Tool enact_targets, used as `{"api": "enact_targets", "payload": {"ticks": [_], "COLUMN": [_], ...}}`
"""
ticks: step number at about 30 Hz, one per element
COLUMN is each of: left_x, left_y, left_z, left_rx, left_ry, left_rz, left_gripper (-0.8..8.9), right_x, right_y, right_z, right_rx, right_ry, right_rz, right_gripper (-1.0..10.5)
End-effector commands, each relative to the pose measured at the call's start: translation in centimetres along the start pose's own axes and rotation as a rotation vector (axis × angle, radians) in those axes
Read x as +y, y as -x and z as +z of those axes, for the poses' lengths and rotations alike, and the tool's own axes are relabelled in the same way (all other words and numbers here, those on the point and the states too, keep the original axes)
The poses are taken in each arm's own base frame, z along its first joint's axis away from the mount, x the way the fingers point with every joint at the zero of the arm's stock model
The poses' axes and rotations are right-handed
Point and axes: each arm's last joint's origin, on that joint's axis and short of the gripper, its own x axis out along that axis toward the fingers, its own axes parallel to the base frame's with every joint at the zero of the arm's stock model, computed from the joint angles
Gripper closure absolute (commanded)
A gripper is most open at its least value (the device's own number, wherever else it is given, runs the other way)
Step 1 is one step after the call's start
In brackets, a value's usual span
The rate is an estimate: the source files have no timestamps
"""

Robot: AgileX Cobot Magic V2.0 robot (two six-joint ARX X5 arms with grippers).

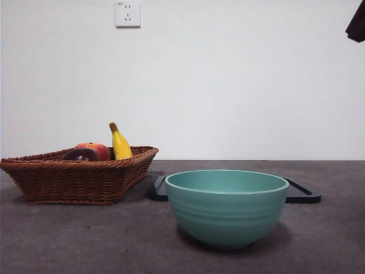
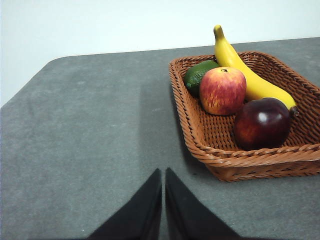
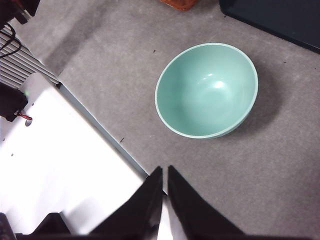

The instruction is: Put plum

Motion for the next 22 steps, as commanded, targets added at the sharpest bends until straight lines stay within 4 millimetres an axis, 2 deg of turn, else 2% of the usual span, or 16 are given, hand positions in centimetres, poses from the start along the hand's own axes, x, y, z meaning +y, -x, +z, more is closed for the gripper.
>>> {"api": "enact_targets", "payload": {"ticks": [1, 6, 10, 14, 18, 22], "left_x": [0.0, 0.0, 0.0, 0.0, 0.0, 0.0], "left_y": [-0.2, -0.2, -0.2, -0.2, -0.2, -0.2], "left_z": [-0.7, -0.7, -0.7, -0.7, -0.7, -0.7], "left_rx": [0.027, 0.027, 0.027, 0.026, 0.026, 0.026], "left_ry": [0.009, 0.009, 0.009, 0.009, 0.009, 0.009], "left_rz": [0.001, 0.001, 0.001, 0.001, 0.001, 0.002], "left_gripper": [8.04, 8.04, 8.04, 8.04, 8.04, 8.04], "right_x": [0.3, 0.0, -1.0, -2.2, -3.6, -5.6], "right_y": [0.2, 0.6, 1.7, 3.5, 4.3, 3.0], "right_z": [0.4, 0.8, 1.8, 1.9, 0.6, -2.6], "right_rx": [-0.015, -0.08, -0.263, -0.44, -0.59, -0.727], "right_ry": [0.024, 0.12, 0.216, 0.228, 0.269, 0.289], "right_rz": [0.01, -0.037, -0.144, -0.288, -0.441, -0.578], "right_gripper": [9.4, 9.4, 9.4, 9.4, 9.4, 9.4]}}
